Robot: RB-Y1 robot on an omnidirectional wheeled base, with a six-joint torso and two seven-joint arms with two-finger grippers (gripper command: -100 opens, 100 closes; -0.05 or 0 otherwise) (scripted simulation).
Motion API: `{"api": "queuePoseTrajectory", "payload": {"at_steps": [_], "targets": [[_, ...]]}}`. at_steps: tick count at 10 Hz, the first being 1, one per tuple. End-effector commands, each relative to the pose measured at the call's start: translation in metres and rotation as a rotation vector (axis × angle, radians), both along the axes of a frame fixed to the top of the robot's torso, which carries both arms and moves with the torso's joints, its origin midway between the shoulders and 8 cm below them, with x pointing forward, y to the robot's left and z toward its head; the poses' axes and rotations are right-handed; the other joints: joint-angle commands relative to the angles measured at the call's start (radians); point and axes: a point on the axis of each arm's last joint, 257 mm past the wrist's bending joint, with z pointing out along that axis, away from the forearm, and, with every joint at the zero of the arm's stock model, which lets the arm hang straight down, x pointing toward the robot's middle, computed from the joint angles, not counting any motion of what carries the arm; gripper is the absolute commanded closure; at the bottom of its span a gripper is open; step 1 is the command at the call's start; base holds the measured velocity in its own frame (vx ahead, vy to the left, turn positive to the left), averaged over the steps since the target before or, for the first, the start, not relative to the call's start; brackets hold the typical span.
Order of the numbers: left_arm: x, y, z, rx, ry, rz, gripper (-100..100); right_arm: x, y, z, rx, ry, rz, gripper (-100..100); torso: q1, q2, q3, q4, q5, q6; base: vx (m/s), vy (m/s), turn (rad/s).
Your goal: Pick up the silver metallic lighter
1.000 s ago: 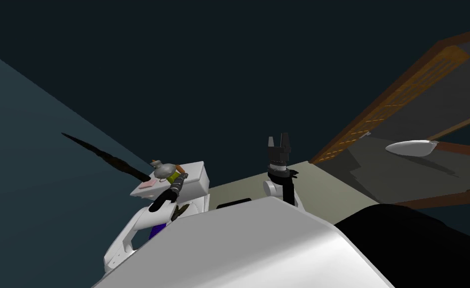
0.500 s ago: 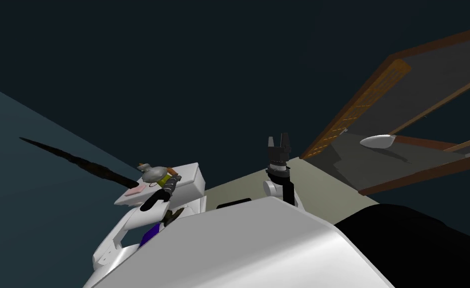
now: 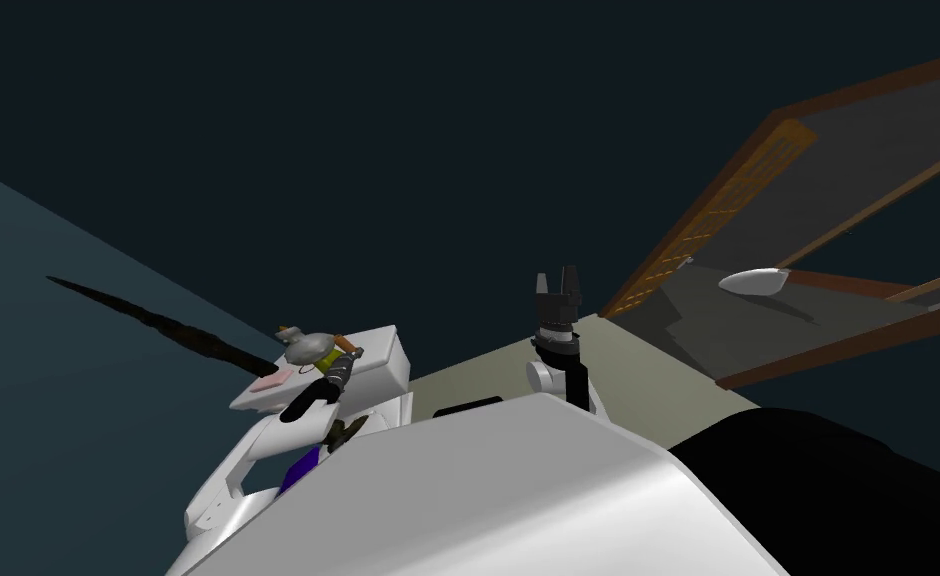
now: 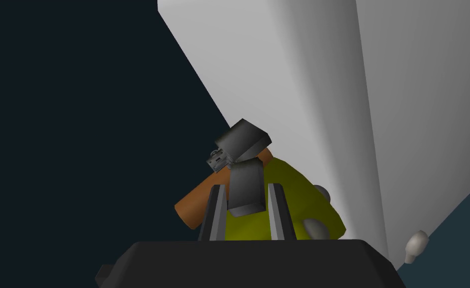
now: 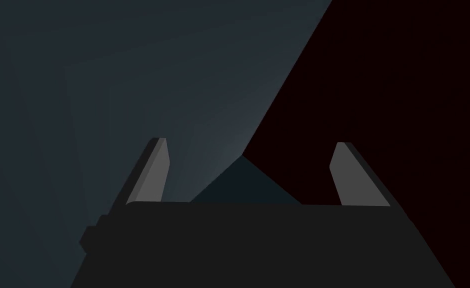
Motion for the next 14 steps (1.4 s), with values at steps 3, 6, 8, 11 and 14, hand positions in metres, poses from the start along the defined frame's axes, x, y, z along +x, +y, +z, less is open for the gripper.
{"api": "queuePoseTrajectory", "payload": {"at_steps": [3,6,8,11,14], "targets": [[0.000,-0.018,-0.002,0.001,0.003,-0.023,100,0.000,0.000,0.000,0.000,0.000,0.000,0,0.000,0.000,0.000,0.000,0.000,0.000,0.015,0.010,0.073],[0.000,-0.039,-0.001,0.002,0.005,-0.053,100,0.000,0.000,0.000,0.000,0.000,0.000,0,0.003,-0.003,-0.002,-0.001,0.001,0.000,0.045,0.044,0.121],[-0.001,-0.061,0.000,0.002,0.005,-0.081,100,0.000,0.000,0.000,0.000,0.000,0.000,0,0.002,-0.002,-0.001,0.000,0.000,0.000,0.026,0.034,0.123],[-0.002,-0.092,0.005,0.001,0.001,-0.121,100,0.000,0.000,0.000,0.000,0.000,0.000,0,0.002,-0.002,-0.001,0.000,0.001,0.000,0.042,0.038,0.137],[-0.004,-0.097,0.008,0.001,0.000,-0.128,0,0.000,0.000,0.000,0.000,0.000,0.000,0,0.002,-0.001,-0.001,0.000,0.001,0.000,0.022,0.020,0.066]]}}
